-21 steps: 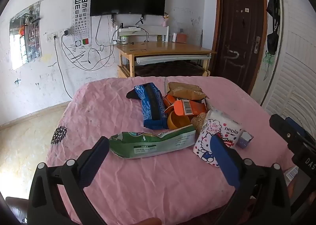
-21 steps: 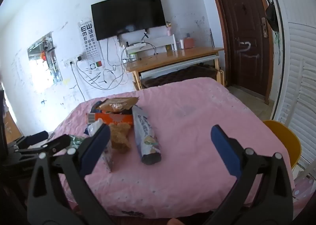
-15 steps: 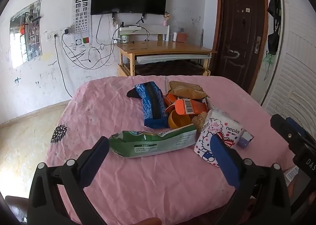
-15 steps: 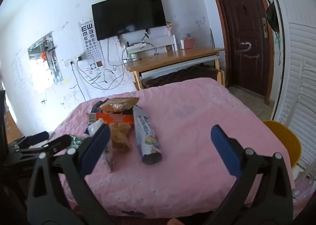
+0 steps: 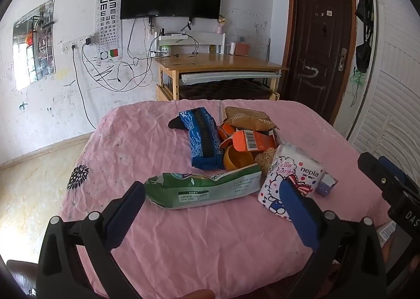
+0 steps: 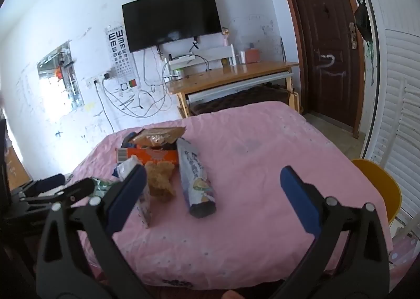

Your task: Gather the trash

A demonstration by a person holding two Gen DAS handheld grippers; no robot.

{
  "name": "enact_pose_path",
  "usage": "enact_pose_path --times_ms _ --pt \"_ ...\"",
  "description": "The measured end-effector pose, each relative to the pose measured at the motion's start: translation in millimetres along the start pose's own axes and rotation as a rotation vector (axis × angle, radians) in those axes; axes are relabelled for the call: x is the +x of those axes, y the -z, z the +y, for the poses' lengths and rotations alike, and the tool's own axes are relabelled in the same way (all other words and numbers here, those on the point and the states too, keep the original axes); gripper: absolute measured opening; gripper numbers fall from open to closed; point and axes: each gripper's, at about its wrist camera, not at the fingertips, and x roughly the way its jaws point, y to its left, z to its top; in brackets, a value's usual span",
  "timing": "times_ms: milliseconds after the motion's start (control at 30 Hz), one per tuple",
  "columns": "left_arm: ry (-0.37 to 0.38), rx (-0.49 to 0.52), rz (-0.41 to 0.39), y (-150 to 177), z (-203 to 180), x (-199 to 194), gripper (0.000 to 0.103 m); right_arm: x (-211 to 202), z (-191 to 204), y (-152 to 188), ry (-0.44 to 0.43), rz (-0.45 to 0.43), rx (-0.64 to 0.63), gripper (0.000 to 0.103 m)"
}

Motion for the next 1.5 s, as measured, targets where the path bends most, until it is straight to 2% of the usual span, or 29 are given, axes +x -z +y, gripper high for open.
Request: enact_pose_path --times_ms 1500 --pt "0.003 -0.002 0.009 3.9 2.5 3.2 0.097 6.5 4.8 3.0 -0.010 0.007 -0.014 0.098"
